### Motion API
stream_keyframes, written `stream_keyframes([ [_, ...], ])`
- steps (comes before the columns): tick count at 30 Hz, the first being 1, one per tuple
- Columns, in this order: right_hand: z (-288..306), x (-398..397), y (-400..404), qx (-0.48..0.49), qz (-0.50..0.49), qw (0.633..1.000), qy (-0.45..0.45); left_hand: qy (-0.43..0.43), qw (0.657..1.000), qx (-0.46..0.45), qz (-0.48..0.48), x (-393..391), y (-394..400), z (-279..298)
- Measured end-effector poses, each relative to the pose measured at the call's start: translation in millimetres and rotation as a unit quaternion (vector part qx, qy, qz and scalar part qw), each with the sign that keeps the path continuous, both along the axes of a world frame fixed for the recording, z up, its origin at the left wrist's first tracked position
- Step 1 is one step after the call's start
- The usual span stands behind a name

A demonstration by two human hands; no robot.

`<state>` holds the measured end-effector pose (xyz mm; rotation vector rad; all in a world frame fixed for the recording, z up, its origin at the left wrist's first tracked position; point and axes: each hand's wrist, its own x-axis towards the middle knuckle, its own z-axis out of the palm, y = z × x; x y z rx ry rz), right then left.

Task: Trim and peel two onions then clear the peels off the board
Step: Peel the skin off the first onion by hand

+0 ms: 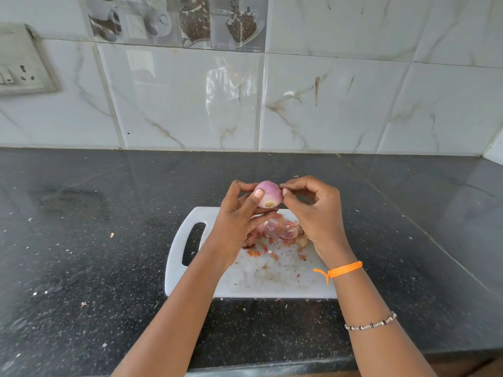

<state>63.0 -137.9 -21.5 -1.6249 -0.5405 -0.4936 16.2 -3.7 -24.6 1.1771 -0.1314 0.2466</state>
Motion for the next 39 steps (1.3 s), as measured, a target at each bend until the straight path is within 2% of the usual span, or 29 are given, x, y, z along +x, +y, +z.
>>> stream_keyframes([
  [4, 2, -4, 0, 0.036, 0.042, 0.998, 0.038, 0.001, 1.0, -0.008, 0.007, 0, 1, 0],
  [8, 4, -8, 3, -0.011, 0.019, 1.0, -0.02, -0.008, 1.0, -0.015, 0.017, 1, 2, 0],
  [18, 0, -7, 4, -0.04, -0.029, 0.994, -0.097, -0.006, 1.0, -0.014, 0.023, 1, 2, -3],
  [22, -2, -4, 7, -0.105, -0.061, 0.986, -0.114, -0.002, 0.999, -0.018, 0.029, 2, 1, -3],
  [25, -4, -1, 5, -0.135, -0.086, 0.982, -0.097, -0.008, 1.0, -0.024, 0.017, 2, 1, -1],
  [30, -10, 9, -4, -0.206, -0.131, 0.97, -0.001, -0.015, 0.999, -0.037, -0.009, -1, 0, 0],
  [34, -4, 4, -7, -0.143, -0.13, 0.981, -0.023, -0.014, 0.999, -0.034, -0.014, 0, -1, 0],
  [37, 5, -6, -3, -0.058, -0.068, 0.996, -0.024, -0.016, 0.999, -0.033, -0.006, 1, 0, -1],
  [39, 8, -11, 0, -0.041, -0.027, 0.998, -0.043, -0.018, 0.999, -0.035, -0.001, 2, 1, -2],
])
